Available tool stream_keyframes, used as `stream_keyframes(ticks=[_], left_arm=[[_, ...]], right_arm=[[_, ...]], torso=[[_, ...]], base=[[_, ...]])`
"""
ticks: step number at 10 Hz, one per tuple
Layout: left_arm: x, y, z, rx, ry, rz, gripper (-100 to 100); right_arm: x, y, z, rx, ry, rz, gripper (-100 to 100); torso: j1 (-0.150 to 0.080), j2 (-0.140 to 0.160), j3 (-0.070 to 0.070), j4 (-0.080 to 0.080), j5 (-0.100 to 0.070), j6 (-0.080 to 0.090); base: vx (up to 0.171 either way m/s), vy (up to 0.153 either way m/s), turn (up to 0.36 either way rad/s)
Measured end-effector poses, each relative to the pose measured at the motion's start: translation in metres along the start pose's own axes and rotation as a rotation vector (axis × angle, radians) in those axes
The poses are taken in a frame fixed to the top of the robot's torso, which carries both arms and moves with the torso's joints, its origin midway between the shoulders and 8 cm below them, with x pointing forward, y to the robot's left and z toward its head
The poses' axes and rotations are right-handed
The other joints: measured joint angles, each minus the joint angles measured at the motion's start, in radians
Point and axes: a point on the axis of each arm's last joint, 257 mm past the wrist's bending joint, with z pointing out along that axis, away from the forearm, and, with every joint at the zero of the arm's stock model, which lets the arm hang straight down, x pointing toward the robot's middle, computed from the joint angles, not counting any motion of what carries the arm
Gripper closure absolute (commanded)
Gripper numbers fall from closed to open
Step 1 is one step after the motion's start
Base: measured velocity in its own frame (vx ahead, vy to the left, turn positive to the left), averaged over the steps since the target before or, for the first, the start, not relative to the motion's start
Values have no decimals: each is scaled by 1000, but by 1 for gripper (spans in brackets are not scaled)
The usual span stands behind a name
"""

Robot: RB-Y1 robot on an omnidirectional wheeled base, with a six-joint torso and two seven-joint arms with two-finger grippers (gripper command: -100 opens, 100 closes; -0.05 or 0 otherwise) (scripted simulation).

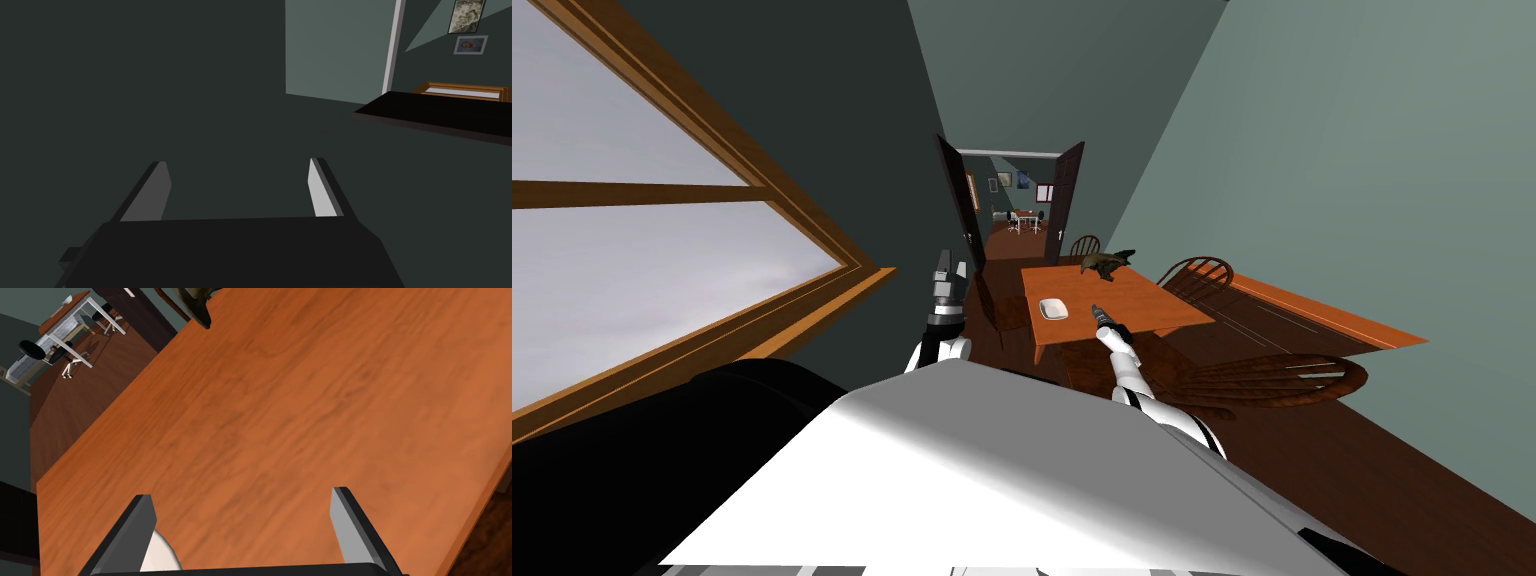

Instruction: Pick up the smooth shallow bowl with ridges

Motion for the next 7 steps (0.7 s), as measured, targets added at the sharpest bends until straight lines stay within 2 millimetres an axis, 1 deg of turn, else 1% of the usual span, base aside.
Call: stream_keyframes(ticks=[1, 3, 4, 7], left_arm=[[0, 0, 0, 0, 0, 0, 0], [0, 0, 0, 0, 0, 0, 0], [0, 0, 0, 0, 0, 0, 0], [0, 0, 0, 0, 0, 0, 0]], right_arm=[[-8, 0, 3, -6, -22, 34, -100], [-24, -7, 5, -10, -67, 109, -100], [-29, -5, 5, -16, -78, 132, -100], [-32, -3, 6, -21, -83, 146, -100]], torso=[[0, 0, 0, 0, 0, 0], [0, 1, 0, 0, 0, 0], [0, 0, 0, 0, 0, 1], [0, 1, 1, 0, 0, 0]], base=[[-3, -8, 34], [7, -3, 13], [25, 3, -12], [-3, -3, 12]])
